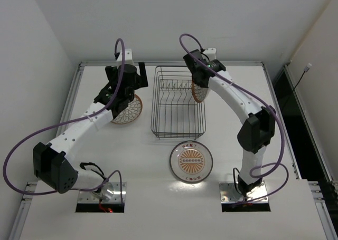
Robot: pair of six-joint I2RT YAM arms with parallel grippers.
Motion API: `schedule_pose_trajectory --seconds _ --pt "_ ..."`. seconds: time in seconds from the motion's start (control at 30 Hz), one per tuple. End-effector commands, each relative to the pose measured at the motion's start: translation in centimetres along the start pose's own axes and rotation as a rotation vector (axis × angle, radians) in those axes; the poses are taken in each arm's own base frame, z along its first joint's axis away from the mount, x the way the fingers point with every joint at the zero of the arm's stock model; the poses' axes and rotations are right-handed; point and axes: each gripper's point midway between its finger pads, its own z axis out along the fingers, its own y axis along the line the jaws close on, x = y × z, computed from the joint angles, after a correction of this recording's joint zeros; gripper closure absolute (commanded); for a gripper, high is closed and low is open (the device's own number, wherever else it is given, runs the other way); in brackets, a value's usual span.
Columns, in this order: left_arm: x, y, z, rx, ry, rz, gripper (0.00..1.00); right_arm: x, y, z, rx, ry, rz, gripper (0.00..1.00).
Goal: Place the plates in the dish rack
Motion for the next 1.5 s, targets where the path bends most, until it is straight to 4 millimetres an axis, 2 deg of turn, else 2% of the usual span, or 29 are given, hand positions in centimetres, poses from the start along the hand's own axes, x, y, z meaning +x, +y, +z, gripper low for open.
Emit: schedule_pose_trajectory --seconds 0.0,0.17,0.23,0.27,0.37,0.4,0.53,0.67,0.83,1.03,1.47 --pt "-2.5 0.0 -0.2 -0.005 -0.056 -0.042 0.0 -3.8 -0.7 -1.4 0.068 -0.131 0.09 1.0" --pt "-2.3 0.1 -0.2 -0.007 -0.049 -0.037 0.0 -3.9 -0.2 -2.0 0.121 -0.135 0.048 1.0" --pt "-2.2 -0.1 -0.2 0.002 -0.046 -0.036 0.0 -4.9 -0.2 -2.7 0.146 -0.162 0.061 1.0" --pt "-2.2 -0.1 -0.2 0.002 -0.046 -0.036 0.0 -4.3 0.5 -2.5 0.147 -0.15 0.05 1.0" --pt "-2.2 -0.1 -0.2 0.002 -0.046 -0.036 0.0 -4.6 0.9 -2.4 0.143 -0.154 0.067 1.0" --pt "-2.2 -0.1 -0.2 0.002 -0.046 -0.036 0.0 -4.0 1.3 -2.0 0.14 -0.137 0.069 1.0" --pt "-2.2 -0.2 -0.2 0.012 -0.044 -0.036 0.0 -3.4 1.3 -1.8 0.153 -0.118 0.076 1.0" --pt "-2.2 -0.4 -0.2 0.021 -0.041 -0.045 0.0 -3.0 1.0 -1.9 0.161 -0.107 0.069 1.0" --pt "-2.6 -0.5 -0.3 0.023 -0.048 -0.05 0.0 -3.4 -0.5 -3.2 0.162 -0.121 0.103 1.0" --pt "-2.6 -0.5 -0.3 0.023 -0.048 -0.05 0.0 -3.8 -1.2 -3.6 0.187 -0.128 0.102 1.0" --pt "-2.5 -0.8 -0.3 0.041 -0.043 -0.059 0.0 -4.2 -1.2 -3.7 0.197 -0.133 0.112 1.0"
